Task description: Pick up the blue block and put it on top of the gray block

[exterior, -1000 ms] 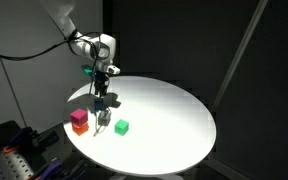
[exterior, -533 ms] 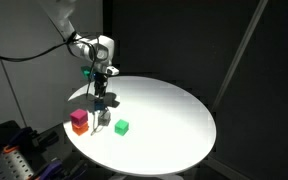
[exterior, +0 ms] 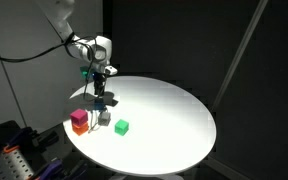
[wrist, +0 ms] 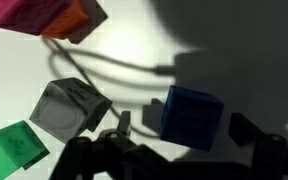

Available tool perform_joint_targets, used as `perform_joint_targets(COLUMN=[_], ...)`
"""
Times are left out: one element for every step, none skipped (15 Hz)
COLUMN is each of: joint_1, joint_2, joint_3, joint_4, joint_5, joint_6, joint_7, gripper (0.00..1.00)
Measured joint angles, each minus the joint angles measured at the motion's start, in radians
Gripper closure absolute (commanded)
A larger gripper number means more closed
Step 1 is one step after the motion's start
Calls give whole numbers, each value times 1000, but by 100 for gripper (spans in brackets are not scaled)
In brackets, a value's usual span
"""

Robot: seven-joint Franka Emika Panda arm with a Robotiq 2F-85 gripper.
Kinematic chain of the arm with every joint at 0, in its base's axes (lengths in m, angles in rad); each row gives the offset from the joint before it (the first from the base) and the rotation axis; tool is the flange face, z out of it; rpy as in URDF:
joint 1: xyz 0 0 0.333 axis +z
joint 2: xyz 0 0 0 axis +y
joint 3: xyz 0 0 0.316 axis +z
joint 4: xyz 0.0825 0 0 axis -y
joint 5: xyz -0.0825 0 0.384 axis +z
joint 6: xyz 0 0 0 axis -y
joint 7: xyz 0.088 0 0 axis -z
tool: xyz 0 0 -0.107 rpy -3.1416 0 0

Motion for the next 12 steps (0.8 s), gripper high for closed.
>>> perform_joint_targets(joint_1=[0,0,0,0,0,0,0,1,1,2,2,3], joint_2=[3,6,11,15,20,26,31,36,42,47,52,56], joint_3=[-1,-2,-4,-5,-7,-8,-9,-10,-12,-13,-14,-14], joint_4=[4,10,16,21,26,32,36,40,44,47,51,54], joint_5=[0,0,0,0,0,0,0,0,0,0,0,0], joint_6=[0,0,0,0,0,0,0,0,0,0,0,0], joint_7=[3,6,8,10,11,12,13,14,14,14,14,14], gripper=[0,0,0,0,0,0,0,0,0,0,0,0])
